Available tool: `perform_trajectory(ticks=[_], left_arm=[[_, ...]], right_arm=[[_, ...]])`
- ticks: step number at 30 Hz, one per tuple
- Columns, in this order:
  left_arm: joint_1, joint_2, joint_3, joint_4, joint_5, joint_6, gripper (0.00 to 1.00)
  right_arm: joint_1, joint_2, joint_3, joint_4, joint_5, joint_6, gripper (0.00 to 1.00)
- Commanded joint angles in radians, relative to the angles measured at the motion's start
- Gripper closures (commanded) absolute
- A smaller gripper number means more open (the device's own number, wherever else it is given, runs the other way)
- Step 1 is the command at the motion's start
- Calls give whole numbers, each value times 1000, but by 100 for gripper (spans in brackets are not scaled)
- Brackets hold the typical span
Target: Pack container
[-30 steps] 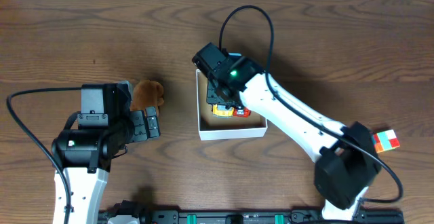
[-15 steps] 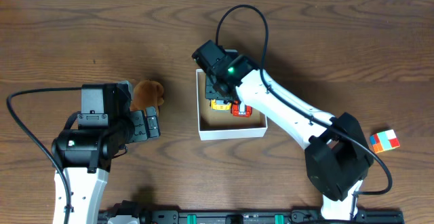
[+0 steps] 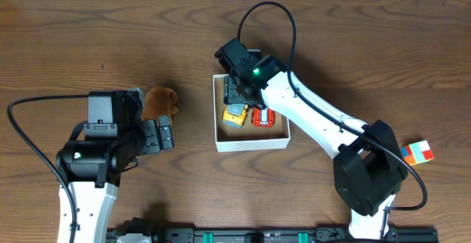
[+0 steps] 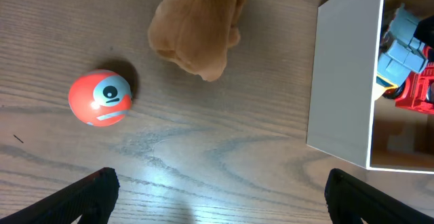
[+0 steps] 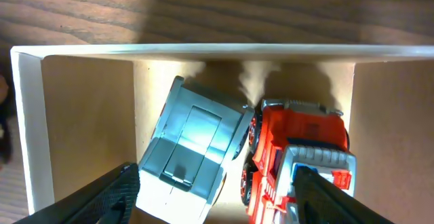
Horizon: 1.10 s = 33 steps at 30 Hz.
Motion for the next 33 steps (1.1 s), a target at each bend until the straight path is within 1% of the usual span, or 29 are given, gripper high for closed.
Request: perform_trajectory(ticks=[1,6,8,10,12,17,18,21,27,33], left_arm=[[-1,2,16,-3,10,-2,2],[-1,2,16,-3,10,-2,2],[-1,2,16,-3,10,-2,2],[-1,2,16,-3,10,-2,2],[-1,2,16,-3,10,-2,2],[-1,2,16,-2,10,-2,2],[-1,2,16,-2,10,-2,2],[-1,2,16,-2,10,-2,2],[-1,2,16,-2,10,-2,2],[-1,2,16,-3,10,-2,2]], right_arm=[[2,-3,4,12,18,-33,28],[1,-10,25,35,18,-143,31],[1,-18,50,16,17,-207,35],[2,-31,86,-40,-6,-294,37],[4,-45,114,-96,-52,-343,47],[28,-53,118,-153,-171,-337,88],[37,-52,110,-151,-189,-321,90],[74,-51,96,-146,-192,-269,90],[144,-32,87,-119,-190,-263,89],[158,11,87,-111,-159,-213,89]])
